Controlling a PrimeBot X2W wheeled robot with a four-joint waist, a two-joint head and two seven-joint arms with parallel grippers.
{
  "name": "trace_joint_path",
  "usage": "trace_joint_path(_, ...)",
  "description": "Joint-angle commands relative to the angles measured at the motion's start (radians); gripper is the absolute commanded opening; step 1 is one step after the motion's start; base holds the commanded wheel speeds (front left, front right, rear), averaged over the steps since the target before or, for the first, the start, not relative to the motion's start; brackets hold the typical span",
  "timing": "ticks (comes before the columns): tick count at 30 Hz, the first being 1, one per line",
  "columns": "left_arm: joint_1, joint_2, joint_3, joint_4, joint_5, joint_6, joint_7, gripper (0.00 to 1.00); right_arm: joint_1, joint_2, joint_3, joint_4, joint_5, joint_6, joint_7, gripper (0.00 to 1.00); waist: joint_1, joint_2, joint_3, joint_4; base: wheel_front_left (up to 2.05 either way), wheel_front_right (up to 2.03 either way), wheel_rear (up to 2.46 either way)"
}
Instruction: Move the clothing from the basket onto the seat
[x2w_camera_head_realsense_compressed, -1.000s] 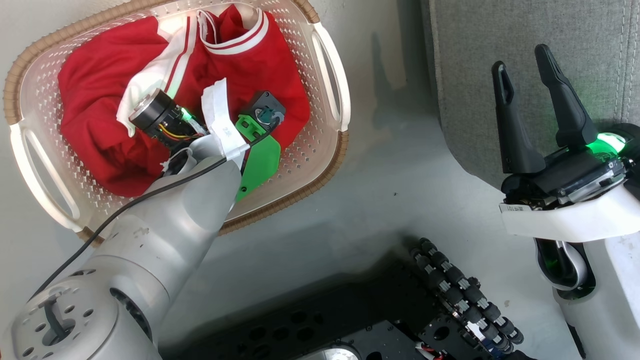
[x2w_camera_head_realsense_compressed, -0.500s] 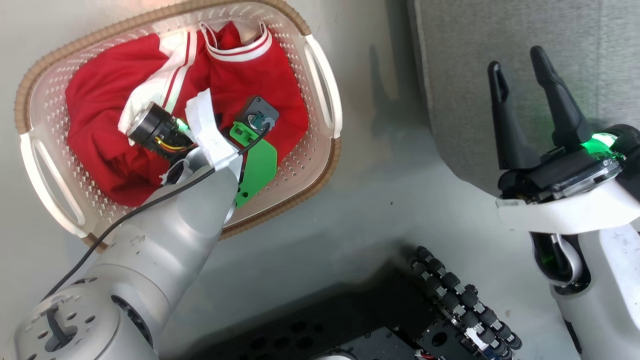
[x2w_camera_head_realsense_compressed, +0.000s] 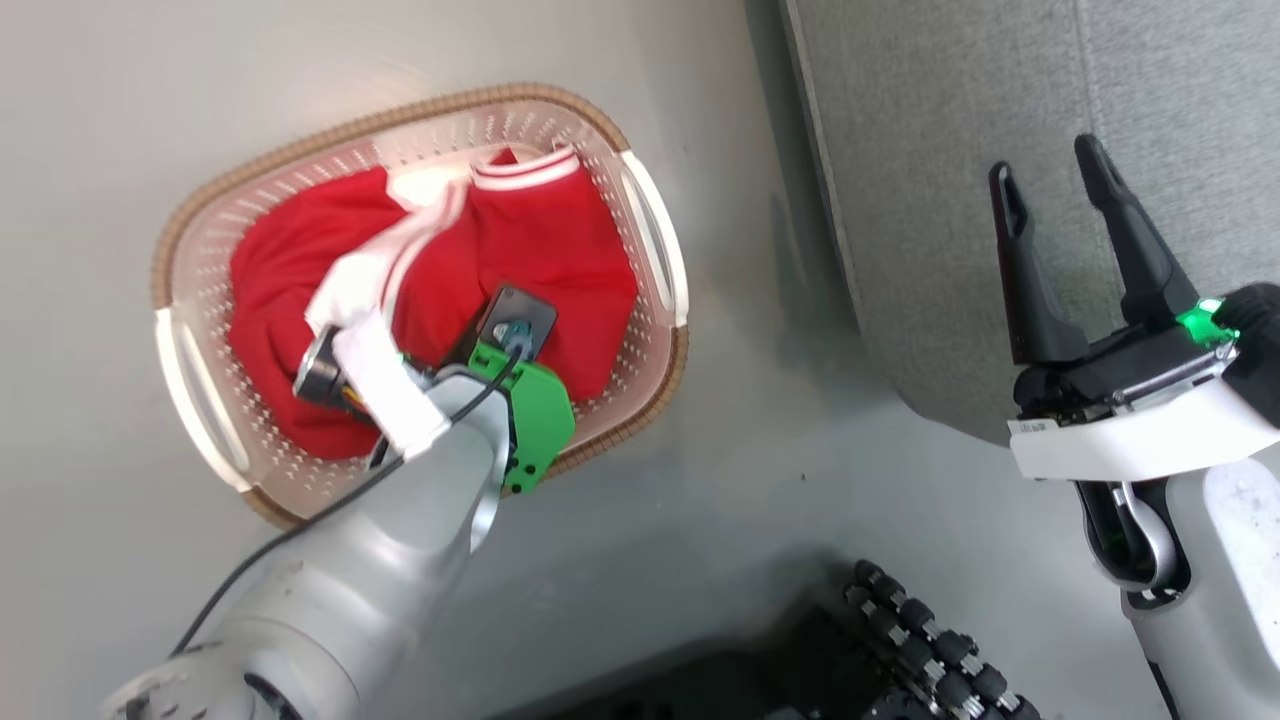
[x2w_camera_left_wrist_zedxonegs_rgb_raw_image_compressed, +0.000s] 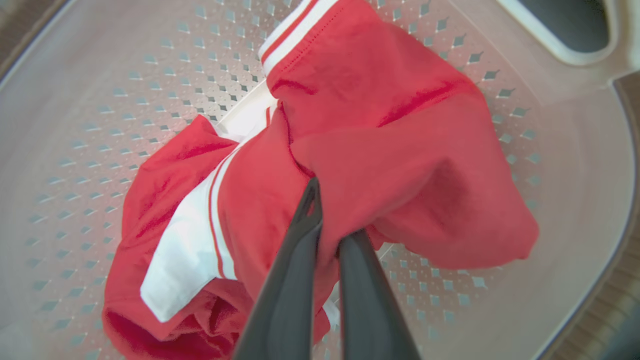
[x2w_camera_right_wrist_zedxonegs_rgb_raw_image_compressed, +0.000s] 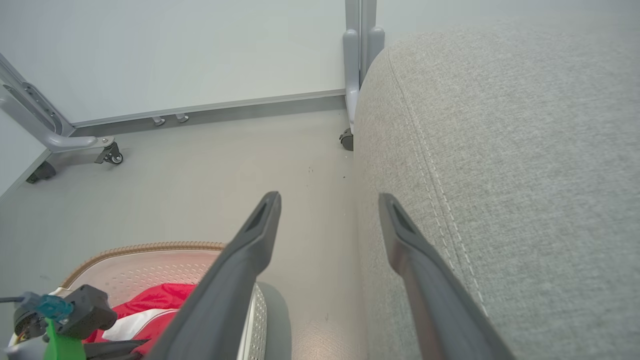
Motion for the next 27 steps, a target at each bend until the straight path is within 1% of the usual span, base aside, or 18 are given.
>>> trace_joint_path(1,0.030,0.004,0.008,-0.003,-0.022,0.011,-0.035,0.00,0.021,-0.005,-0.002,0.008,-0.006,-0.002,0.000,1.00,0.0000,-0.0001,-0.103,0.047,0.00,0.00,0.00)
trace_joint_path(6,0.104,0.004,0.034,-0.018,-0.090,0.031,-0.163,0.00,0.058,-0.006,0.001,0.033,-0.020,-0.002,0.000,1.00,0.0000,-0.0001,-0.206,0.070,0.00,0.00,0.00)
trace_joint_path(9,0.135,0.004,0.052,-0.031,-0.123,0.043,-0.203,0.00,0.076,-0.002,0.005,0.047,-0.028,-0.002,0.000,1.00,0.0000,-0.0001,-0.260,0.079,0.00,0.00,0.00)
trace_joint_path(12,0.167,0.004,0.078,-0.060,-0.134,0.059,-0.219,0.00,0.097,0.004,0.011,0.061,-0.038,-0.002,0.000,1.00,0.0000,-0.0001,-0.319,0.090,0.00,0.00,0.00)
trace_joint_path(16,0.215,0.004,0.163,-0.159,-0.060,0.095,-0.219,0.00,0.127,0.013,0.006,0.079,-0.048,-0.002,0.000,1.00,0.0000,-0.0001,-0.394,0.110,0.00,0.00,0.00)
trace_joint_path(19,0.269,0.014,0.252,-0.245,0.021,0.106,-0.218,0.00,0.150,0.024,0.004,0.090,-0.057,-0.002,0.000,1.00,0.0000,-0.0001,-0.446,0.123,0.00,0.00,0.00)
trace_joint_path(23,0.371,0.027,0.368,-0.367,0.143,0.096,-0.218,0.00,0.181,0.040,-0.003,0.107,-0.067,-0.002,0.000,1.00,0.0000,-0.0001,-0.519,0.146,0.00,0.00,0.00)
trace_joint_path(27,0.463,0.034,0.476,-0.469,0.245,0.064,-0.219,0.00,0.212,0.058,0.004,0.123,-0.084,-0.002,0.000,1.00,0.0000,-0.0001,-0.592,0.167,0.00,0.00,0.00)
